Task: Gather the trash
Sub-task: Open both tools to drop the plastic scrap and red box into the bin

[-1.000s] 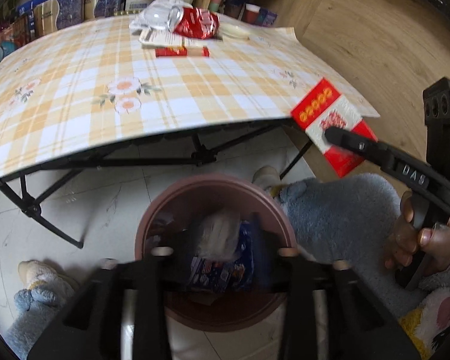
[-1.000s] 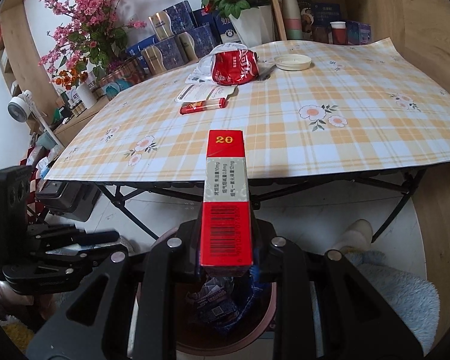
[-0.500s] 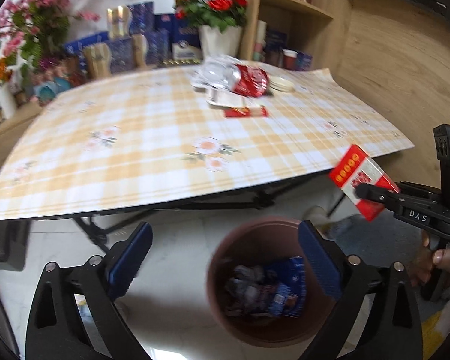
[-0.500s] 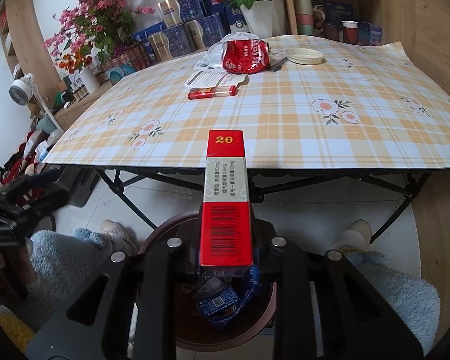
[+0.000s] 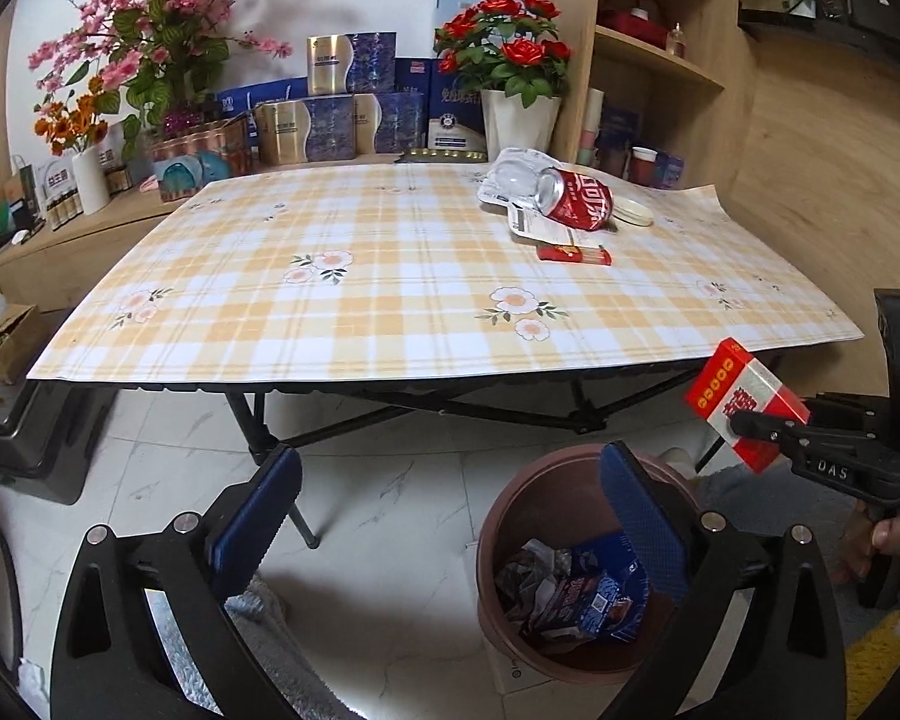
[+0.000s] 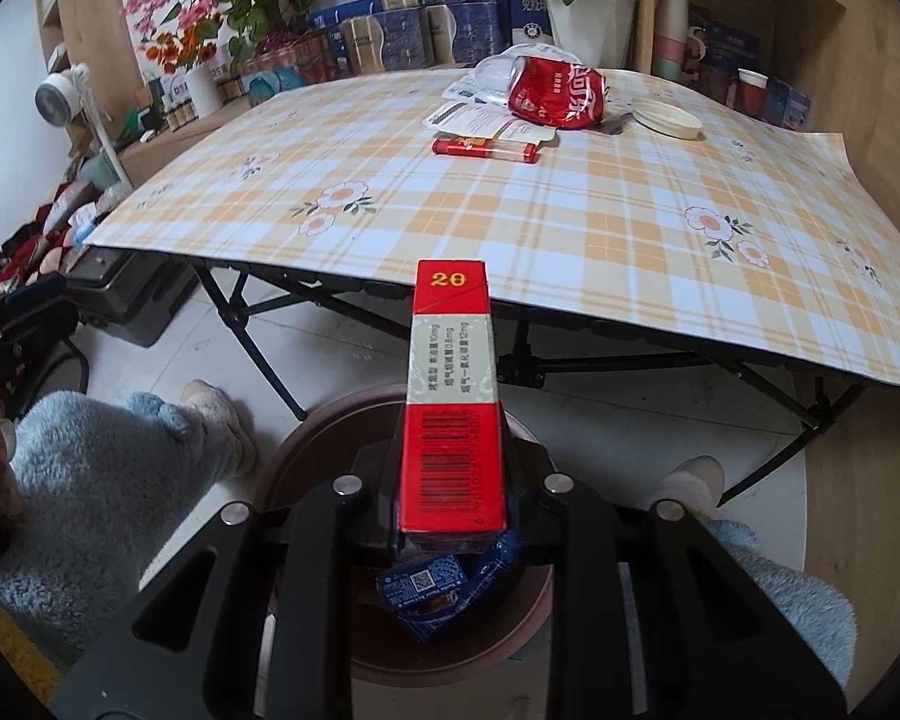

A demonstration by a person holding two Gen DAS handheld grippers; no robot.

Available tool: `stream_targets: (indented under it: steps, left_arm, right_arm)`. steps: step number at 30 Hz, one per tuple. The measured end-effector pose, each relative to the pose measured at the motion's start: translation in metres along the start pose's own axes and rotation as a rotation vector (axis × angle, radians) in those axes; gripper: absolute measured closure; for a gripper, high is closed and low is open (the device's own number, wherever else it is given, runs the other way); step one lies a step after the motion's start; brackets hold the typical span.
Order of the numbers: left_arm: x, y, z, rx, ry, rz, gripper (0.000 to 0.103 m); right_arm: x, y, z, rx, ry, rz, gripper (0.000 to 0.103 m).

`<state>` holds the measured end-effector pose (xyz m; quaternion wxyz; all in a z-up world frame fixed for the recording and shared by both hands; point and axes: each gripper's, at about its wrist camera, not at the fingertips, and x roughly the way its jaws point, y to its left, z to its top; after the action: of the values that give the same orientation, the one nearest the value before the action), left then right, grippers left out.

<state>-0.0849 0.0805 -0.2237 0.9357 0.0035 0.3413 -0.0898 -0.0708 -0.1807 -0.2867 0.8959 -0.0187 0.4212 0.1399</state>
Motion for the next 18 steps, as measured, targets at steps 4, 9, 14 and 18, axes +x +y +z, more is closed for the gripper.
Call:
stream_targets:
  steps: [4,9,14,18]
  left_arm:
    - [-0.004,0.005,-0.001,-0.016,-0.014,-0.010,0.006]
    - [-0.004,0.009,-0.001,-0.042,-0.014,-0.011,0.006]
    - [-0.005,0.009,-0.001,-0.045,-0.022,-0.011,0.006]
    - [-0.004,0.008,-0.001,-0.038,-0.017,-0.007,0.006]
  right_arm:
    - [-0.002,0.004,-0.001,-0.011,-0.017,-0.028,0.029]
    - [-0.004,-0.001,-0.001,0.011,-0.024,-0.052,0.016]
    - [-0.004,-0.012,-0.001,0.061,-0.023,-0.067,0.009]
    - [-0.002,-0.015,-0.001,0.080,-0.014,-0.067,0.006]
